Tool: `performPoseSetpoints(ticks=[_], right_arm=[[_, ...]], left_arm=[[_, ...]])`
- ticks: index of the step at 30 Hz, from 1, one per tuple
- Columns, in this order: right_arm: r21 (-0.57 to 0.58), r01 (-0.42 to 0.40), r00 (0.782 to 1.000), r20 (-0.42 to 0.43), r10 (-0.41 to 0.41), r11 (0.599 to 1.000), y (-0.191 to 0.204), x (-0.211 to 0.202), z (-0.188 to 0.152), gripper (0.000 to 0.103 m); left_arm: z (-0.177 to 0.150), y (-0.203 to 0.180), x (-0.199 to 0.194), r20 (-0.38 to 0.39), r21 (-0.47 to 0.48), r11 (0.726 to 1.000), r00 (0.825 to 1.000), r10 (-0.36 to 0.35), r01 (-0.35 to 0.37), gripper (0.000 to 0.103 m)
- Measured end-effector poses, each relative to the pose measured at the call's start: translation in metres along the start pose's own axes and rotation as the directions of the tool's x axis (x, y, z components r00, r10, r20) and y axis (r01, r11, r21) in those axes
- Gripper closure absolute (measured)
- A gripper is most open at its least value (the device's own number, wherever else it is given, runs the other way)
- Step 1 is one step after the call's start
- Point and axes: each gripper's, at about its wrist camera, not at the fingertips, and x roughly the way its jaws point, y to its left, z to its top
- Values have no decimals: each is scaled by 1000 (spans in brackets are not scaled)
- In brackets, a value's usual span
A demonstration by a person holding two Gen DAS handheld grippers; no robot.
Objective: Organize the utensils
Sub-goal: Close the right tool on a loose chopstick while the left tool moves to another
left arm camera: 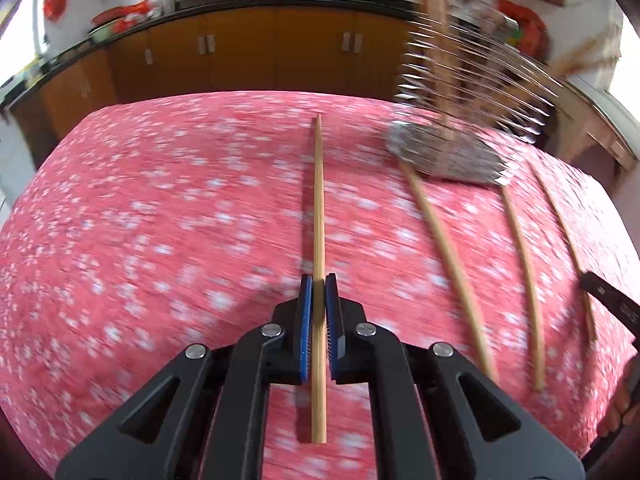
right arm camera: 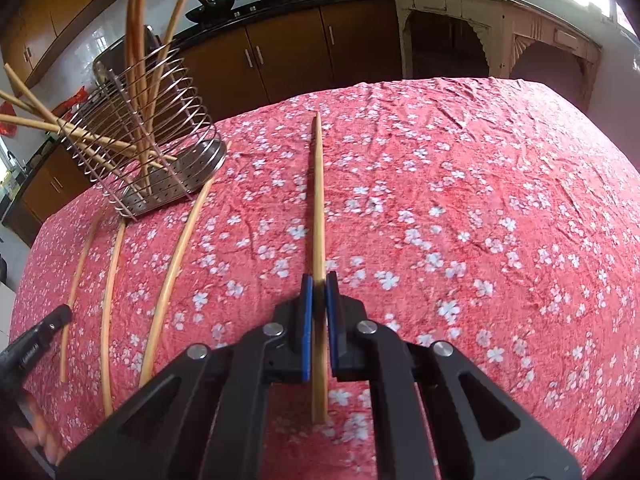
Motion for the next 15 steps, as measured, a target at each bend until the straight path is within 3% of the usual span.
performPoseSetpoints(ticks=[5, 15], right_arm=[[-32, 16, 1000, -1, -16, 999, 1, 1, 1, 95], [-81, 43, 999, 18, -41, 996, 6, 0, -3, 95]], left_arm=[[8, 27, 5, -1, -9, 1000, 1000, -10, 10, 96], [4, 29, 3, 17, 17, 1000, 1000, -8, 8, 95]])
